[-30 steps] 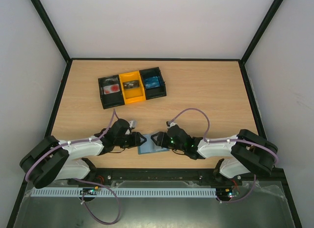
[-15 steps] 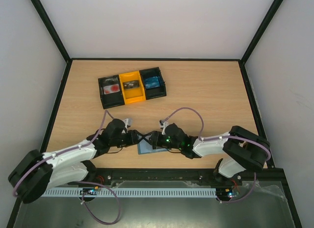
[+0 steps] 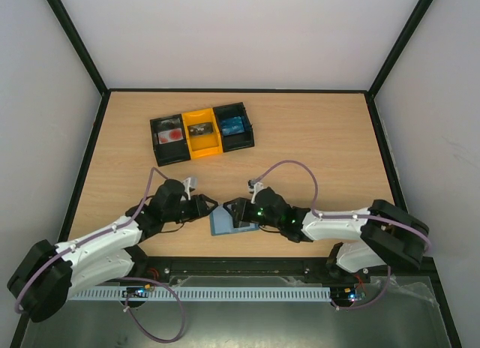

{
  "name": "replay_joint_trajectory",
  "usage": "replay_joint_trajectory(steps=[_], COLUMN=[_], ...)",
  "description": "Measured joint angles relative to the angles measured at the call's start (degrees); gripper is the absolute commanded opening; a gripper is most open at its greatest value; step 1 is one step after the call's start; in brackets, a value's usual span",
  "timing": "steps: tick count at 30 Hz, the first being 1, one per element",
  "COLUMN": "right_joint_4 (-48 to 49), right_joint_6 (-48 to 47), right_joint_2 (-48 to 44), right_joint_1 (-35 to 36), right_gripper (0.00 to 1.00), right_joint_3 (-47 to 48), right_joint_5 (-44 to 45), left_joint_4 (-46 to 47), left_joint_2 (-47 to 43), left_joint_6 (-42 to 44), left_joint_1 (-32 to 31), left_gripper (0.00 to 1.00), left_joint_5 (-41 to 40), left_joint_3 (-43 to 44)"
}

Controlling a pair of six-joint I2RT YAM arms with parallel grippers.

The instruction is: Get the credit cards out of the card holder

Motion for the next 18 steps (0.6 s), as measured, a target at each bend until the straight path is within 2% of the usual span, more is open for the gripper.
replay_joint_trajectory(steps=[9, 14, 18], right_joint_4=[-13.94, -17.44, -18.93], right_joint_6=[-4.76, -5.7, -6.1], right_joint_2=[-5.33, -5.53, -5.51], right_joint_1=[0.0, 0.0, 0.0], right_gripper=[0.3, 0.27, 0.25], right_joint_3=[0.02, 0.02, 0.0], right_joint_5=[9.88, 12.81, 14.23], left_joint_4=[8.41, 12.55, 15.15], left_joint_2=[5.9, 9.81, 11.63], left_joint_6=[-2.12, -3.19, -3.96], left_joint_1=[-0.13, -1.31, -2.08], left_gripper=[0.43, 0.42, 0.35], left_joint_5=[3.48, 4.2, 4.26], left_joint_3=[-0.52, -0.72, -1.33])
